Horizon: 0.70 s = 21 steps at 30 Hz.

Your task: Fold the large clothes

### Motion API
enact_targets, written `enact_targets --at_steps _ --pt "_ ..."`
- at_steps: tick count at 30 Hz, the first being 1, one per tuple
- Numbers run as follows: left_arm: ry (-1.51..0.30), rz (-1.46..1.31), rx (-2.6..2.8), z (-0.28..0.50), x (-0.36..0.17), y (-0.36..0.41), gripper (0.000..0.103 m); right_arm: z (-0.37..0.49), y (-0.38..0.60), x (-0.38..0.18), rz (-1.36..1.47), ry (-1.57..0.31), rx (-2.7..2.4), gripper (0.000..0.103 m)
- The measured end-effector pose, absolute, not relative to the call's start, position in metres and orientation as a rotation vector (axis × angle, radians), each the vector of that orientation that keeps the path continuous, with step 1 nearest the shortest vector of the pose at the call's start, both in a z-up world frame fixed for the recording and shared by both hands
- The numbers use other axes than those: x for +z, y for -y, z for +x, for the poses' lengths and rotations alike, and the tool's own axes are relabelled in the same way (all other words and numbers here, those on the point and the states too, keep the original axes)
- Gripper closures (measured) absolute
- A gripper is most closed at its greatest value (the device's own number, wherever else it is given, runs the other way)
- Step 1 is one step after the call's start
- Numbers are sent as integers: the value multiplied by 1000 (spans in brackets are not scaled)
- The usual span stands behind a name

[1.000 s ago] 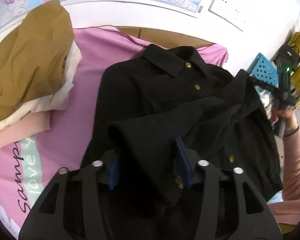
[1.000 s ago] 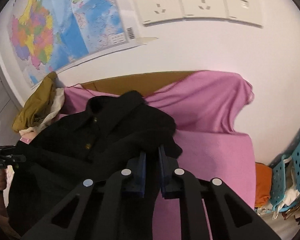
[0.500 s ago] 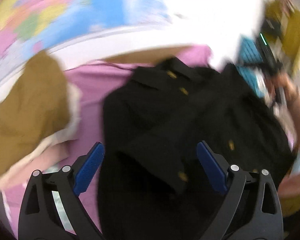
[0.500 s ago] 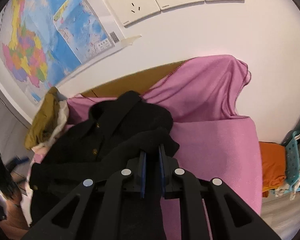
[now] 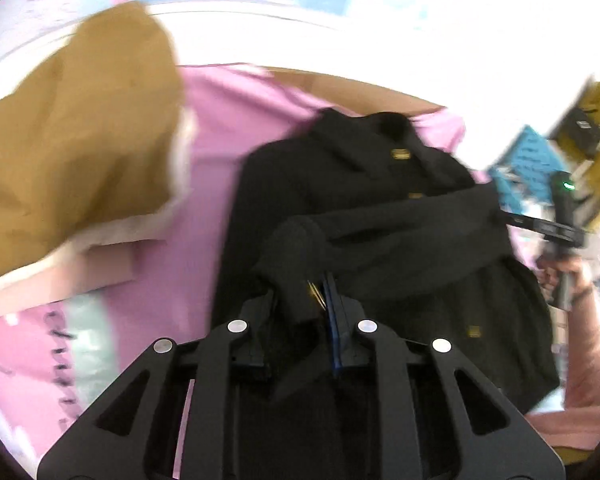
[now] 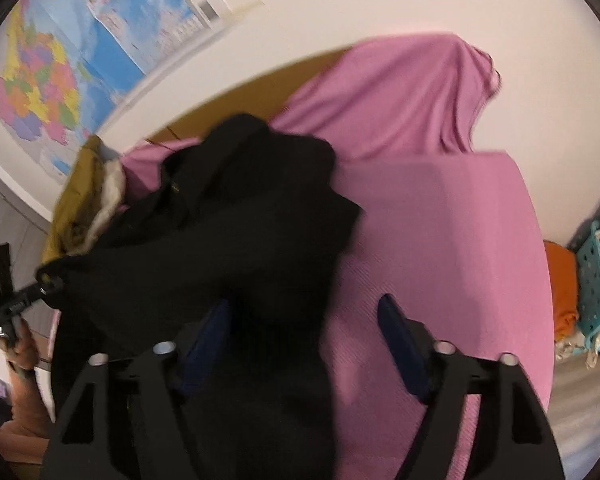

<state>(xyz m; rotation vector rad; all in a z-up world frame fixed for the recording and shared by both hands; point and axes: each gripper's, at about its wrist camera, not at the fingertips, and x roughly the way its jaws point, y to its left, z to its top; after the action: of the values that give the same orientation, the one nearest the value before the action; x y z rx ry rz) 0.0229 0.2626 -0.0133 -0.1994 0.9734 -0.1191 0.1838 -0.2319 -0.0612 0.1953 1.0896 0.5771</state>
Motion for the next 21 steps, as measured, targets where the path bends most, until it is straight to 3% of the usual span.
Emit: enact_targets --at_steps 3,12,15,16,17,21 --pt "-1050 -223 -111 29 -29 -262 83 186 239 -70 280 -1111 592 77" --pt "-1058 -157 -101 32 -36 -253 79 172 195 -12 90 -905 606 69" --pt "-1040 -138 -79 25 -32 -252 53 174 146 -21 -32 -948 672 63" --pt "-1030 -134 -79 20 -30 -252 35 177 134 -29 -65 -979 673 54" --pt "-1011 -131 -96 12 -27 -253 22 181 124 -37 -94 -1017 656 52" --pt "-960 -84 -98 -23 -17 -259 18 178 97 -48 -195 -1042 578 48"
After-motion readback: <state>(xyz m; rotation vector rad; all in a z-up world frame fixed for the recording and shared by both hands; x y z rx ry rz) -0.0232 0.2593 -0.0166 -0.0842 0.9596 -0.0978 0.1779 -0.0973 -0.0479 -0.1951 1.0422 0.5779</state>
